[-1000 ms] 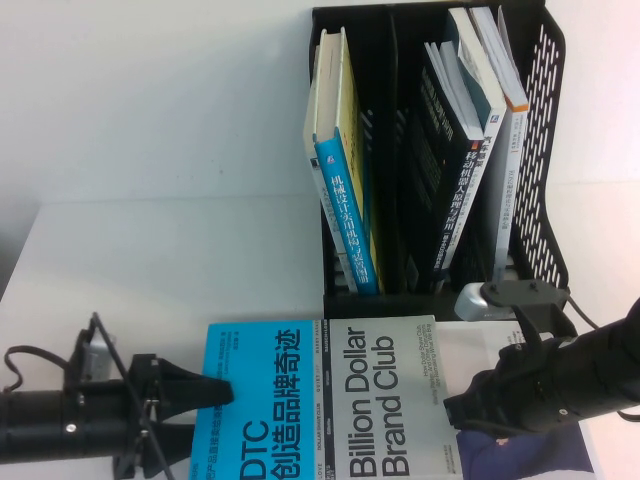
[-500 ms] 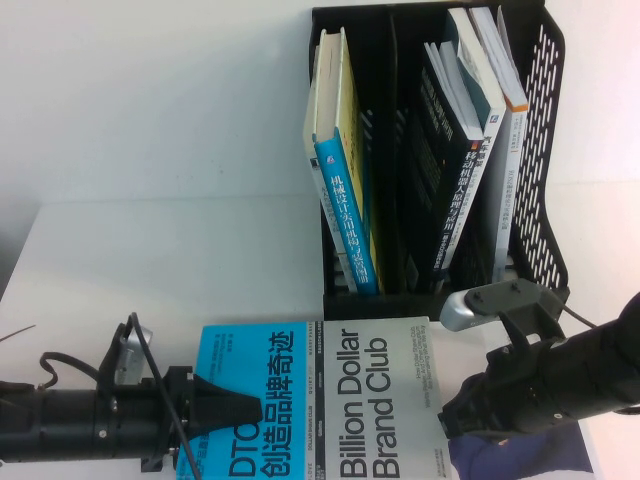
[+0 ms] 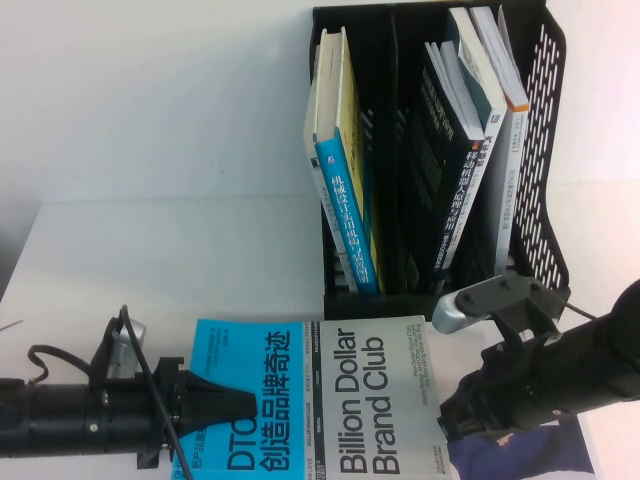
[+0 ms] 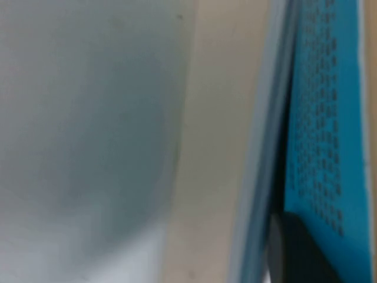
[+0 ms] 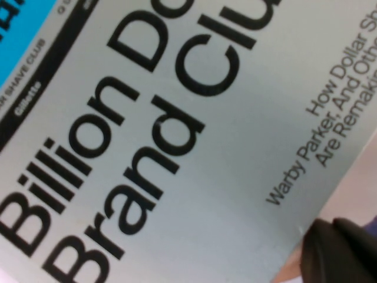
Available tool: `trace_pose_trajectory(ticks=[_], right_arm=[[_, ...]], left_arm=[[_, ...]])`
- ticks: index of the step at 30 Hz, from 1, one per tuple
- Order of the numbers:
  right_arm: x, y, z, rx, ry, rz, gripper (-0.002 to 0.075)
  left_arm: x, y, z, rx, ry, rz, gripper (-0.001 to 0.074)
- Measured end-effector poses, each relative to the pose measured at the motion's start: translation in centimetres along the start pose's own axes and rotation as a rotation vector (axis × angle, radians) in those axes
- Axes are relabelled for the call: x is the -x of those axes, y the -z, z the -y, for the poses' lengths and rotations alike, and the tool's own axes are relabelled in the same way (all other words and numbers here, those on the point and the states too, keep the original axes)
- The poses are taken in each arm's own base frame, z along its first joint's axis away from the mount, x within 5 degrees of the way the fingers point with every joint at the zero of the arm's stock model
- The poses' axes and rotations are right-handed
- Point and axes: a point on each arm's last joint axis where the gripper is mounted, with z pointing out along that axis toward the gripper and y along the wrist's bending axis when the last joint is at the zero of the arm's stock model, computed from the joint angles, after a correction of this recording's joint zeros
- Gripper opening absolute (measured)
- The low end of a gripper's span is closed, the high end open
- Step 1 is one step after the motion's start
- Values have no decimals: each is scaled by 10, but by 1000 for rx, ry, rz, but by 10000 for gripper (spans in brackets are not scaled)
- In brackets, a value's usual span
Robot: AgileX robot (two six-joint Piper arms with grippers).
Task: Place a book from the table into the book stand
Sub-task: Pick up the book with your left arm
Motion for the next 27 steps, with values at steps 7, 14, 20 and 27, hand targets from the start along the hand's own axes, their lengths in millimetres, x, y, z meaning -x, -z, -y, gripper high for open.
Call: trace_pose_trajectory(ticks=[7,14,20,27], right_arm=[[8,29,2,-33,-23,68,-2],[13,67,13,-70,-34,166,-2],[11,78,10,-83,19,169,-2],[11,78,10,-82,16,164,-2]], left_arm=[[-6,14,33,35,-54,23,183],[-17,28,65,51,-132,61,183],[-29,38,83,66,-211,71,183],[-42,51,110,101,-331,69,182]])
